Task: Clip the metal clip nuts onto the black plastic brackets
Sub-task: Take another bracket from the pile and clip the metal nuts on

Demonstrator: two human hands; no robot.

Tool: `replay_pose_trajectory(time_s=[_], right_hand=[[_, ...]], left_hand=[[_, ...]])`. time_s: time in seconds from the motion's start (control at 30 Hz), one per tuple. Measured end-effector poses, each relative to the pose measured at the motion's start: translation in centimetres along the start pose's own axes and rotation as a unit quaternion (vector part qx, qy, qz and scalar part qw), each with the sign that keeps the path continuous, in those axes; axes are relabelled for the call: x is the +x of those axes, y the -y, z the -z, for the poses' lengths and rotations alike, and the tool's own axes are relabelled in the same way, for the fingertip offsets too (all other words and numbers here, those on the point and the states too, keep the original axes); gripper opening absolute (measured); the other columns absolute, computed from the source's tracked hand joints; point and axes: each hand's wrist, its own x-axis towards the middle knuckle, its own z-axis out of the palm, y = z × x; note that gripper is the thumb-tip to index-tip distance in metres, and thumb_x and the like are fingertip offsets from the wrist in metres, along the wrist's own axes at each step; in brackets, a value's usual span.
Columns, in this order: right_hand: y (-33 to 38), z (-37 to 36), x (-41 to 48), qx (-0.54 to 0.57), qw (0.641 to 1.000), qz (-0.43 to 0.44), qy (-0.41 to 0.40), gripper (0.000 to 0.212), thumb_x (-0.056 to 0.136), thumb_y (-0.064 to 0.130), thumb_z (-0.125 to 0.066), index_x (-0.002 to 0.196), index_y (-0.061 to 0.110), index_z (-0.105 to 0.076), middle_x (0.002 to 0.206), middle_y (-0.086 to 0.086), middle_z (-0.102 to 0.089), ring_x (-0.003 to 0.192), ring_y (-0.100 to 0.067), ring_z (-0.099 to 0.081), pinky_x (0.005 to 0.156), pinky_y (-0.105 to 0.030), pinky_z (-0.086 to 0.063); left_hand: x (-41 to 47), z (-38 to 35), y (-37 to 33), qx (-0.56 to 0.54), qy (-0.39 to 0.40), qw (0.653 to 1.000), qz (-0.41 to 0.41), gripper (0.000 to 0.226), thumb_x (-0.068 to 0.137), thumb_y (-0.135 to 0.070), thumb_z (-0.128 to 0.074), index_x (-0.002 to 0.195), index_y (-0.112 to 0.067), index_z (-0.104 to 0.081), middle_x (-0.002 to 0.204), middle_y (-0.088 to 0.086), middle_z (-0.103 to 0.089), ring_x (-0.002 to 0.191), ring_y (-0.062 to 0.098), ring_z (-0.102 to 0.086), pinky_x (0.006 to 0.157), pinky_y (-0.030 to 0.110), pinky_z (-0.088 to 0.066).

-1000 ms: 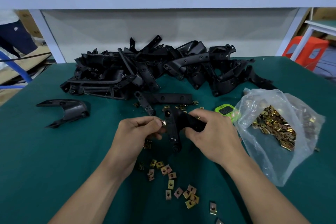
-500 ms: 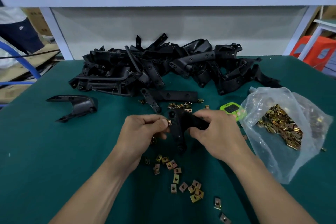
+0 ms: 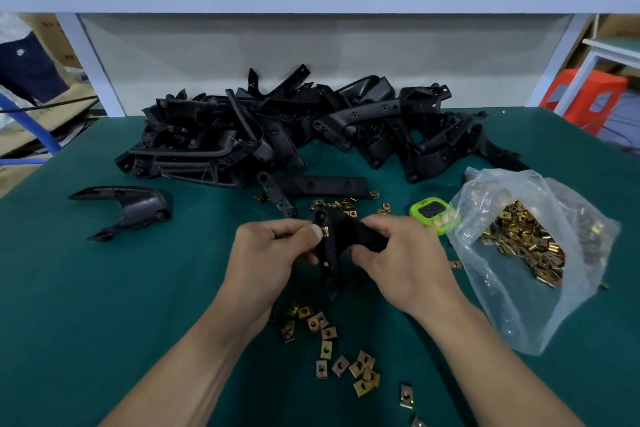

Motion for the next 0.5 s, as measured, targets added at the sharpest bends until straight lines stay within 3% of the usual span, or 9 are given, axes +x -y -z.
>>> replay_pose_trajectory(time_s=[0.1, 0.17, 0.23, 0.37, 0.43, 0.5], right_hand=[[-0.4, 0.3, 0.6, 0.027, 0.999, -0.022, -0.009, 0.007, 0.078, 0.04, -0.075, 0.081, 0.038, -0.069, 0.068, 0.013, -0.066, 0.061, -0.011, -0.061, 0.056, -0.036, -0.052], [-0.8, 0.7, 1.0, 0.05, 0.997, -0.039, -0.035, 0.007, 0.078, 0.038, -0.077, 0.08, 0.037, -0.071, 0.068, 0.012, -0.067, 0.06, -0.01, -0.059, 0.053, -0.032, -0.05], [-1.2, 1.0, 1.2, 0.086, 0.993, -0.052, -0.056, 0.007, 0.078, 0.035, -0.079, 0.079, 0.036, -0.072, 0.067, 0.012, -0.067, 0.059, -0.01, -0.059, 0.049, -0.026, -0.045], [-1.2, 0.9, 1.0, 0.076, 0.994, -0.052, -0.056, 0.009, 0.077, 0.043, -0.078, 0.084, 0.042, -0.072, 0.072, 0.018, -0.07, 0.065, -0.005, -0.064, 0.057, -0.03, -0.054], [-1.2, 0.7, 0.9, 0.069, 0.995, -0.05, -0.053, 0.01, 0.077, 0.044, -0.078, 0.086, 0.042, -0.072, 0.074, 0.018, -0.07, 0.068, -0.005, -0.065, 0.063, -0.035, -0.057], [-1.2, 0.7, 0.9, 0.076, 0.994, -0.051, -0.054, 0.011, 0.078, 0.043, -0.078, 0.086, 0.043, -0.072, 0.075, 0.018, -0.071, 0.069, -0.005, -0.066, 0.064, -0.037, -0.058]], left_hand=[[0.1, -0.7, -0.1, -0.015, -0.037, 0.999, -0.028, 0.028, 0.1, -0.033, -0.064, 0.08, -0.029, -0.083, 0.076, -0.003, -0.077, 0.073, 0.005, -0.071, 0.071, 0.016, -0.053], [0.0, -0.5, 0.2, 0.07, -0.051, 0.993, -0.076, 0.029, 0.1, -0.019, -0.063, 0.089, -0.037, -0.082, 0.086, -0.018, -0.078, 0.084, -0.005, -0.071, 0.074, 0.008, -0.051], [-0.1, -0.1, 0.6, 0.228, -0.021, 0.966, -0.116, 0.032, 0.092, -0.01, -0.066, 0.101, -0.037, -0.08, 0.088, -0.033, -0.071, 0.09, -0.013, -0.066, 0.076, 0.0, -0.045], [-0.5, -0.5, 1.4, 0.415, 0.095, 0.882, -0.203, 0.016, 0.087, -0.028, -0.076, 0.101, -0.034, -0.08, 0.107, -0.034, -0.062, 0.106, -0.002, -0.047, 0.09, -0.001, -0.029], [-0.5, -0.8, 1.5, 0.46, 0.112, 0.847, -0.241, 0.007, 0.089, -0.027, -0.075, 0.091, -0.028, -0.082, 0.102, -0.025, -0.068, 0.105, 0.005, -0.047, 0.092, 0.008, -0.035], [-0.6, -0.8, 1.3, 0.489, 0.107, 0.831, -0.242, 0.012, 0.091, -0.022, -0.073, 0.081, -0.021, -0.08, 0.087, -0.01, -0.071, 0.095, 0.011, -0.052, 0.088, 0.028, -0.047]])
